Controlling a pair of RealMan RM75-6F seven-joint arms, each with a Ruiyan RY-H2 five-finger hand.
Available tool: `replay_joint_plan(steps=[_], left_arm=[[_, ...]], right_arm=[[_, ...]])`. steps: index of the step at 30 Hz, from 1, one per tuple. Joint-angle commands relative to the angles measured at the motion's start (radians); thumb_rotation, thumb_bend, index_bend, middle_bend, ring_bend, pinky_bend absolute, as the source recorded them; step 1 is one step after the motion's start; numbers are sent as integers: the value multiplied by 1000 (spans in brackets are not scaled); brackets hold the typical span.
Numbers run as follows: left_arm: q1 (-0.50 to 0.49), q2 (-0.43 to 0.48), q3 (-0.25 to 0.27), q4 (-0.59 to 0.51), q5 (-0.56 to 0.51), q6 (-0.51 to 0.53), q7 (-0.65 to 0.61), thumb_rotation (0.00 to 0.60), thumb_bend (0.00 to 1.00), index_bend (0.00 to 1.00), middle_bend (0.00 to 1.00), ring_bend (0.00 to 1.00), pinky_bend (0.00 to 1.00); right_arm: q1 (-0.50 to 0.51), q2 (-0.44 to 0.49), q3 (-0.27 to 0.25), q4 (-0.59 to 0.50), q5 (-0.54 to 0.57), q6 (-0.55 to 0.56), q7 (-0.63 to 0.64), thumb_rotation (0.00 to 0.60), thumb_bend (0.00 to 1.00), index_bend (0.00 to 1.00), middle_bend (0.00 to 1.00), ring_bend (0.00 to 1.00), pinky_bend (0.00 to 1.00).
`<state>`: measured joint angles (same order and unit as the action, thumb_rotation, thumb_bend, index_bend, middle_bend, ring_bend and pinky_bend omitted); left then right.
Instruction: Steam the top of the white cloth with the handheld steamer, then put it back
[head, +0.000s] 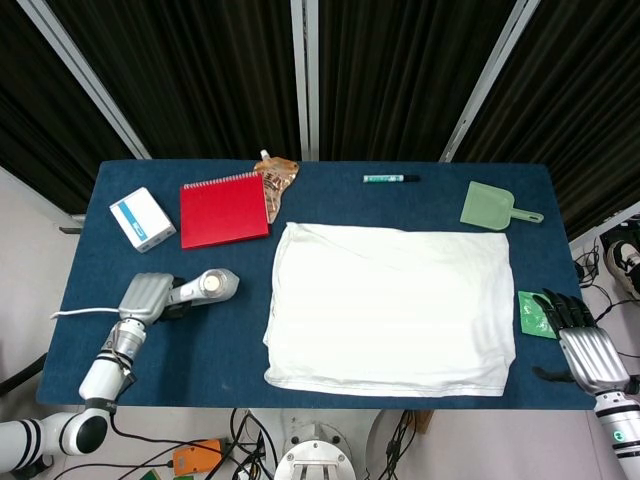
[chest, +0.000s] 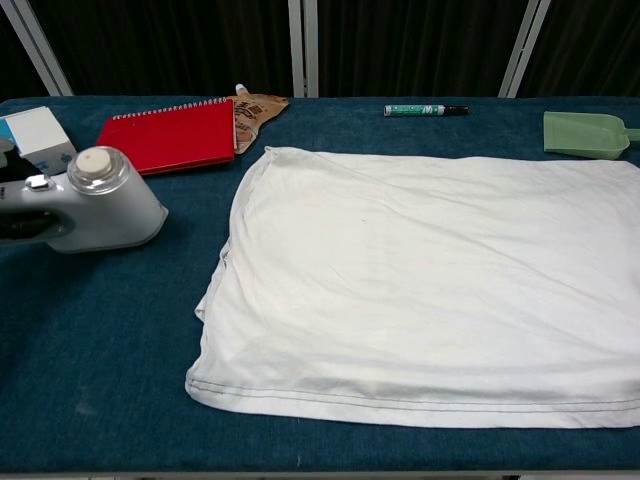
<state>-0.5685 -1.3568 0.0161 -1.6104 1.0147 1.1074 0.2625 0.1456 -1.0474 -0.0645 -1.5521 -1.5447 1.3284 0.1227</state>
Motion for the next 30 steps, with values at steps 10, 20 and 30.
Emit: replay_joint_plan(steps=[10, 20, 30], left_arm=[[26, 59, 12, -73, 26, 4, 98, 415, 201, 53, 138, 75, 227], [232, 157, 17, -77, 186, 348, -18, 415, 176, 1, 86, 19, 0], [457, 189, 82, 28, 338, 590, -182, 415, 176, 1, 86, 0, 0]], right_arm=[[-33, 46, 26, 4, 47, 35, 15, 600, 59, 9, 39, 0, 63], [-44, 92, 64, 12, 73, 60, 76, 600, 59, 0, 24, 0, 59], [-73, 102, 78, -59, 2, 173, 1, 600, 60, 0, 0, 0, 40]])
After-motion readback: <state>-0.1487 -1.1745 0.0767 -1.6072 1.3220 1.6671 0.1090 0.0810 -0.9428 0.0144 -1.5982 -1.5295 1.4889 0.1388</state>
